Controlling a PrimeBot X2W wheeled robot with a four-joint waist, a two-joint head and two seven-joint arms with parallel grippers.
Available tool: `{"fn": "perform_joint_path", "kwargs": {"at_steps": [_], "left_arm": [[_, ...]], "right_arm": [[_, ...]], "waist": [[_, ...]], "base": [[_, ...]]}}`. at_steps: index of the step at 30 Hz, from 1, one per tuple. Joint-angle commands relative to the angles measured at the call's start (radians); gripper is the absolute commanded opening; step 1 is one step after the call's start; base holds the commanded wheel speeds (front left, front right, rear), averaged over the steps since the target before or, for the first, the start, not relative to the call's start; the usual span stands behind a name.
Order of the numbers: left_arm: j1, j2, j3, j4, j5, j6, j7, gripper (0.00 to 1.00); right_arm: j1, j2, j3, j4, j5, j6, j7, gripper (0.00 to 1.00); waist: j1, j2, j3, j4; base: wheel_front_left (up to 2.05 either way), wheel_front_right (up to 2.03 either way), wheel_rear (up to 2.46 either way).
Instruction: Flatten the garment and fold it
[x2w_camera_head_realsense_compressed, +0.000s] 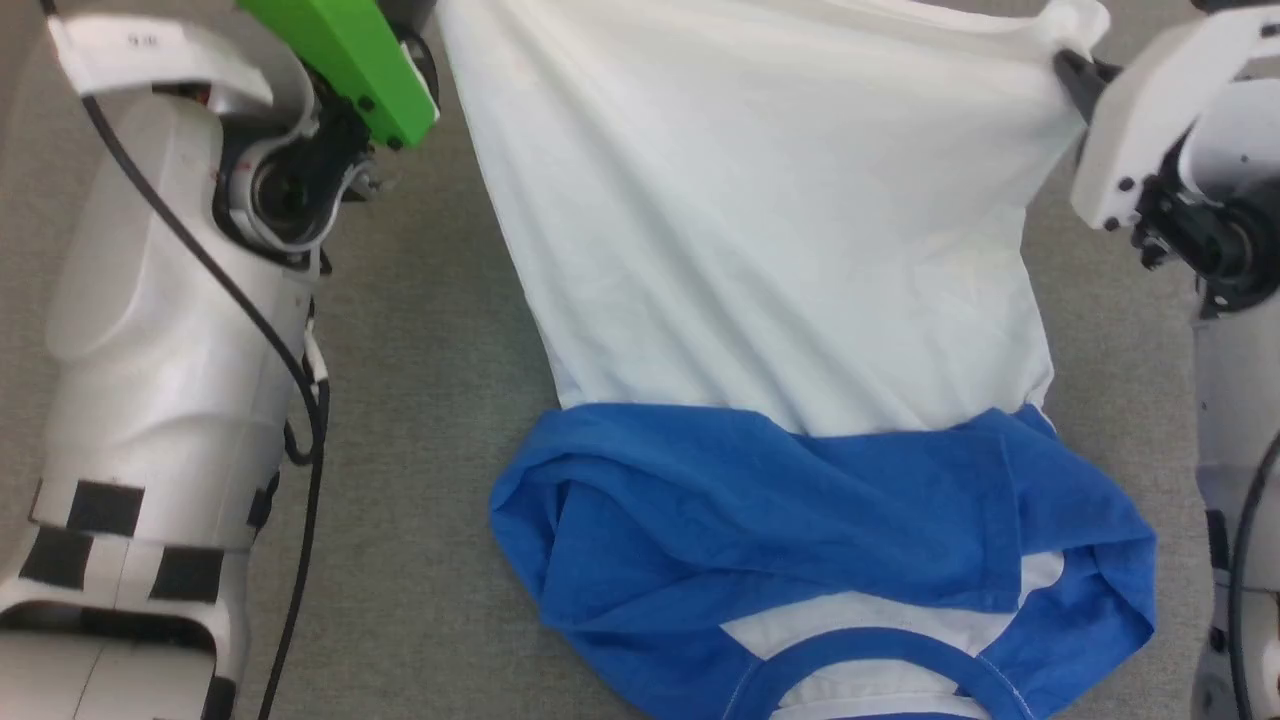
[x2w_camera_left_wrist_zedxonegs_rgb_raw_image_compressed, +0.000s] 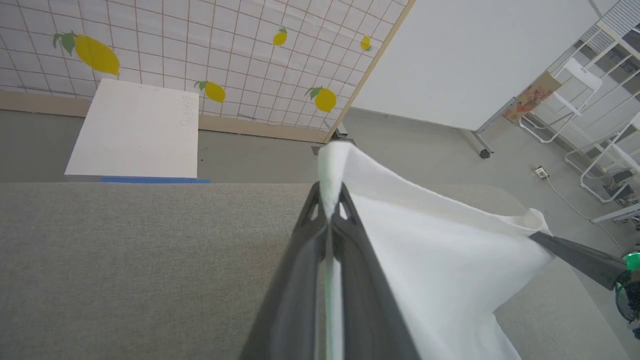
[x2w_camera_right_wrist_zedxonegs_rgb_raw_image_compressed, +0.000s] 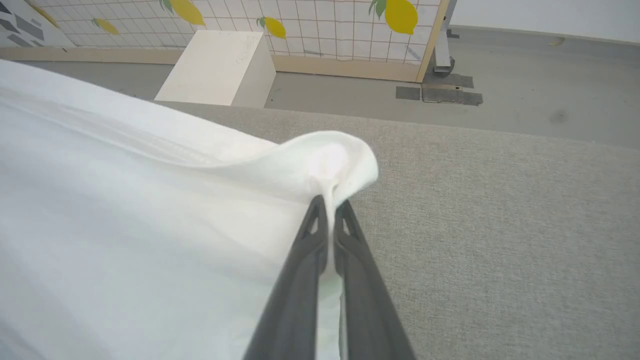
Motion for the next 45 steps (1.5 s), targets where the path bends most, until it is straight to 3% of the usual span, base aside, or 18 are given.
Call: {"fn": "perform_joint_path", "kwargs": {"at_steps": [1, 12, 21, 34, 45], "left_arm": [[0.023, 0.017, 0.002, -0.02, 0.003, -0.005, -0.026, 0.0], [0.128, 0.03, -0.006, -0.086, -0.005, -0.004, -0.087, 0.0], [0.394, 0.033, -0.036, -0.194, -0.04, 0.022, -0.07, 0.0], [0.819, 0.012, -0.061, -0.338, -0.11, 0.09, -0.093, 0.0], [1.013, 0.026, -0.063, -0.367, -0.154, 0.155, -0.066, 0.0]], "right_arm": [[0.028, -0.017, -0.01, -0.013, 0.011, -0.002, -0.017, 0.0], [0.155, -0.033, -0.067, -0.078, 0.059, -0.002, -0.035, 0.0], [0.361, -0.053, -0.055, -0.159, 0.125, -0.002, 0.022, 0.0], [0.689, -0.05, -0.11, -0.275, 0.193, -0.002, 0.089, 0.0], [0.863, -0.03, -0.112, -0.259, 0.168, -0.002, 0.129, 0.0]], "waist": [[0.0, 0.0, -0.1, 0.034], [0.0, 0.0, -0.234, 0.017], [0.0, 0.0, -0.317, 0.011], [0.0, 0.0, -0.371, 0.022], [0.0, 0.0, -0.353, 0.023]], "base": [[0.0, 0.0, 0.0], [0.0, 0.0, 0.0], [0.0, 0.0, 0.0], [0.0, 0.0, 0.0], [0.0, 0.0, 0.0]]}}
